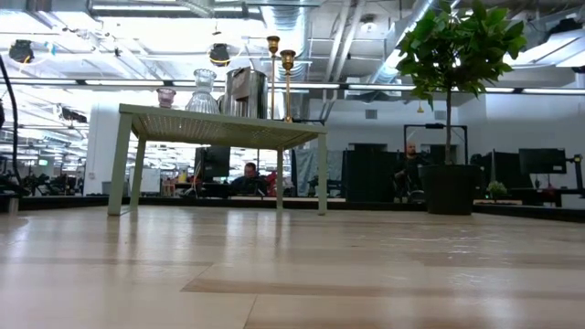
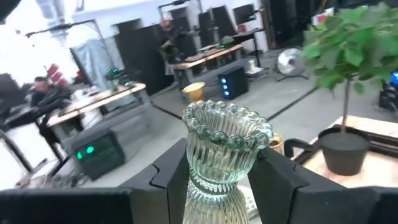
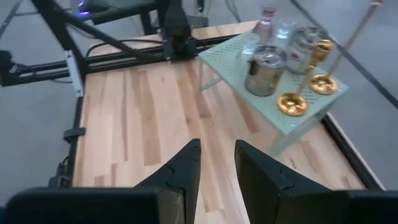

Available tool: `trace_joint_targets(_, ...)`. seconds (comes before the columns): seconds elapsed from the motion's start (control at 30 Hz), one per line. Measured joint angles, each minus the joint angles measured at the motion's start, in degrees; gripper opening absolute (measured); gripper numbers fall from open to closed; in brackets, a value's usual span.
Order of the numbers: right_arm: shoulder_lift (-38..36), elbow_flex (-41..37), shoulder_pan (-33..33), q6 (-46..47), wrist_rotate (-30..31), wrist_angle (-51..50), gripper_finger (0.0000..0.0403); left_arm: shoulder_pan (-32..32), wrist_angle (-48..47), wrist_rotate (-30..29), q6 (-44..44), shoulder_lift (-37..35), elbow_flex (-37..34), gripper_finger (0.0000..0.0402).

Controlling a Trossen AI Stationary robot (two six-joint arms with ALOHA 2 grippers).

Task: Pick & Place candle stick holders
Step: Put the green candle holder on the shelf

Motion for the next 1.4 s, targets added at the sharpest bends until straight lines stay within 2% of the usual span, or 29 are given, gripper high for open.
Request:
trace_joint_targets(0.07, -0.48, 0.0, 1.36, 1.47, 2.05, -1.3, 0.0092, -1.97, -0.14, -1.71, -2.43, -1.53, -1.68, 0.0139)
trace_joint_targets(0.13, -0.9, 0.0, 2.78, 2.98, 3.67, -2.73, 0.0092, -4.1, -0.29, -0.4, -6.56, -4.17, -4.08, 0.0139)
trace_joint_targets(0.23, -1.4, 0.02, 4.67, 5.27, 5.65, -4.93, 0.0092, -6.92, -0.6, 4.73, -11.43, -9.74, -8.22, 0.0139)
trace_joint_targets(0.4, -2.02, 0.02, 6.58, 7.85, 7.54, -7.34, 0.0092, -11.73, -4.74, 9.31, -15.89, -21.85, -12.86, 0.0139)
trace_joint_targets(0.6, -2.38, 0.02, 6.91, 7.89, 8.57, -7.95, 0.0092, -13.45, -8.85, 20.53, -17.06, -31.96, -16.46, 0.0139)
trace_joint_targets(0.67, -2.37, 0.02, 6.86, 7.83, 9.07, -8.35, 0.0092, -13.45, -8.83, 23.04, -17.08, -33.57, -18.3, 0.0139)
trace_joint_targets(0.83, -2.36, -0.13, 6.92, 7.41, 11.01, -9.77, 0.0092, -13.39, -9.08, 23.39, -19.36, -34.15, -23.12, 0.0139)
trace_joint_targets(1.0, -6.48, -5.91, 7.34, 5.75, 13.27, -10.43, 0.0092, -13.38, -8.52, 23.72, -23.07, -33.09, -26.93, 0.0139)
trace_joint_targets(1.13, -16.81, -14.12, 8.65, 2.51, 13.45, -1.93, 0.0081, -13.34, -7.73, 24.73, -23.5, -33.07, -28.37, 0.0139)
trace_joint_targets(1.27, -29.13, -25.81, 10.71, -5.59, 12.62, 15.96, 0.0054, -13.32, -7.18, 26.53, -23.5, -33.09, -28.9, 0.0139)
trace_joint_targets(1.4, -41.56, -37.34, 11.68, -14.3, 8.03, 33.29, 0.0013, -12.86, -5.57, 28.03, -23.31, -33.09, -28.88, 0.0139)
